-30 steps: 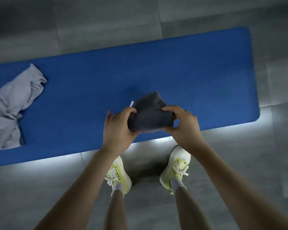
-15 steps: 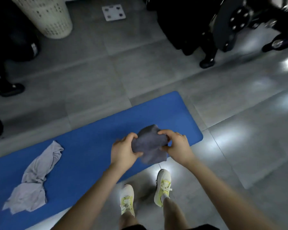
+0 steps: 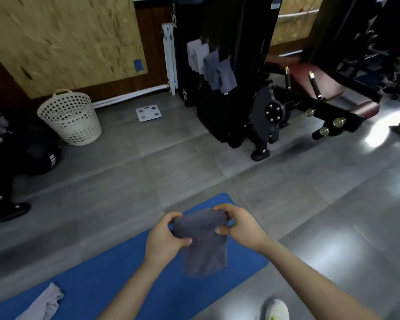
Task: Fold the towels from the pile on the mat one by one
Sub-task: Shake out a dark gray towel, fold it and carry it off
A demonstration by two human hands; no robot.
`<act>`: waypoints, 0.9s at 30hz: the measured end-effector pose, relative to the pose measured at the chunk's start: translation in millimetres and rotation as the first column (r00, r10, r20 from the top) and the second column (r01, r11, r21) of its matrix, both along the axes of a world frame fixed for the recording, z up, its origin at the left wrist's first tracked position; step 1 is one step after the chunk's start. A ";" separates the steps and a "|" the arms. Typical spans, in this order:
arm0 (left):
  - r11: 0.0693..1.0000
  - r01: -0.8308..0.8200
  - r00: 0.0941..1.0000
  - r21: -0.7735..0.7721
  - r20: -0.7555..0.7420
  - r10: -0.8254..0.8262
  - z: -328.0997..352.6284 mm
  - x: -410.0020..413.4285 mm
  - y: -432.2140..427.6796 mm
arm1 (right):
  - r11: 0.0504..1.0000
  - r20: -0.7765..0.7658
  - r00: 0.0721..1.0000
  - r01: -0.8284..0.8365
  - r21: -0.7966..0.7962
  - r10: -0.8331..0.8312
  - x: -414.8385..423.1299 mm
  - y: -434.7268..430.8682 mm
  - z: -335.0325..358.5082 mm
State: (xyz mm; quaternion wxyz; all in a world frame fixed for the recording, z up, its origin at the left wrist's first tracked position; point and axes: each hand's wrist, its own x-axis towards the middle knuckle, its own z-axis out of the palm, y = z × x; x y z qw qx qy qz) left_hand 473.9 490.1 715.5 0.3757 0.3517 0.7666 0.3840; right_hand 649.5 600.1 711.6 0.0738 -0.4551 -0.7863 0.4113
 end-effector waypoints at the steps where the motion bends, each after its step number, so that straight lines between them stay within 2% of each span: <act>1: 1.000 -0.024 0.999 0.019 0.041 0.023 4.7 13.0 15.3 | 1.000 -0.003 1.000 -0.015 0.013 0.015 11.5 18.4 5.4; 6: 0.982 -0.172 0.974 0.083 0.166 0.157 24.1 75.0 84.6 | 0.993 -0.024 0.993 -0.111 0.048 0.112 65.9 108.8 32.8; 15: 0.902 -0.397 0.912 0.170 0.187 0.366 48.5 137.6 206.8 | 0.955 -0.077 0.956 -0.275 0.114 0.284 99.4 258.3 66.5; 20: 0.815 -0.551 0.834 0.181 0.146 0.532 43.5 133.7 297.2 | 0.943 -0.071 0.946 -0.305 0.133 0.315 82.9 350.5 65.3; 22: 0.803 -0.571 0.820 0.171 0.154 0.551 38.7 124.4 343.9 | 0.938 -0.057 0.944 -0.315 0.146 0.326 69.5 395.7 61.1; 27: 0.771 -0.610 0.783 0.186 0.290 0.550 33.9 87.7 474.9 | 0.907 0.013 0.927 -0.369 0.201 0.374 34.2 530.0 64.6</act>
